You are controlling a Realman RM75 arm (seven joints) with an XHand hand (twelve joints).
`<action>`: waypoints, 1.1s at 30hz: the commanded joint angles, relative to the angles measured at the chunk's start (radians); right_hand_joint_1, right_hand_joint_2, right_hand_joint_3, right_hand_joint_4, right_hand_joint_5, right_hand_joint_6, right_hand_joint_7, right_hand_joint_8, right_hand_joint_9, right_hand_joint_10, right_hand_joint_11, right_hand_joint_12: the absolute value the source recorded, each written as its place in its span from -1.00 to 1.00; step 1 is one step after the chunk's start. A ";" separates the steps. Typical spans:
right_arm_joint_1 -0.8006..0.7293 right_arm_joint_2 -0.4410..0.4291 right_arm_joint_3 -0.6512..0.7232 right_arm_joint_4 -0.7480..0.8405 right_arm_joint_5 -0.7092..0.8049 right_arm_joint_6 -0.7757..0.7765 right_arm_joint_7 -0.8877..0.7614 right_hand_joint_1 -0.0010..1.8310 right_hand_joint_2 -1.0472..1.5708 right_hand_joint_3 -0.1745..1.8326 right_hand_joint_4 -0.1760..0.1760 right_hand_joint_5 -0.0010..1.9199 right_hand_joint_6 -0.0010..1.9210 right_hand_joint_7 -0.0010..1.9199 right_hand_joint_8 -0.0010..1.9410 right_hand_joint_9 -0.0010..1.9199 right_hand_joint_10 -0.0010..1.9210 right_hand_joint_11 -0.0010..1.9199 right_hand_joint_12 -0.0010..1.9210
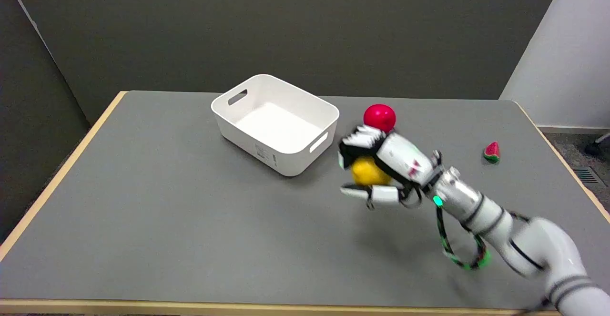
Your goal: Place the lemon into white box.
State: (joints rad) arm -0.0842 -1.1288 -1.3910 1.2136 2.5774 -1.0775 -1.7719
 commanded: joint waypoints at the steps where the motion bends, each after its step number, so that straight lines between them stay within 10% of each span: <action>1: 0.708 0.071 -0.484 -0.177 -0.052 0.180 0.016 0.26 0.69 -0.48 -1.00 -0.39 0.67 -0.34 0.69 -0.20 0.93 -0.59 1.00; 12: 1.060 -0.181 -0.557 -0.749 -0.165 0.285 0.007 0.25 0.69 -0.48 -1.00 -0.39 0.68 -0.34 0.69 -0.20 0.92 -0.61 1.00; 22: 1.026 -0.180 -0.546 -0.802 -0.085 0.570 0.045 0.24 0.73 -0.58 -1.00 -0.42 0.69 -0.36 0.70 -0.26 0.91 -0.72 1.00; 24: 1.008 -0.168 -0.546 -0.795 -0.015 0.602 0.118 0.36 0.68 -0.50 -0.13 -0.58 0.27 -0.33 0.66 -0.33 0.70 -0.89 1.00; 27: 0.967 -0.148 -0.520 -0.764 -0.002 0.600 0.220 -0.40 0.25 0.12 0.47 -0.96 -0.73 -0.96 -0.83 -0.96 -0.45 -0.99 0.10; 33: 0.840 -0.098 -0.435 -0.618 0.000 0.589 0.416 -0.48 0.22 0.10 0.43 -0.98 -0.82 -1.00 -1.00 -1.00 -0.85 -1.00 -0.15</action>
State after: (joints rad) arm 0.8204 -1.2541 -1.8829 0.5684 2.5027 -0.6486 -1.6934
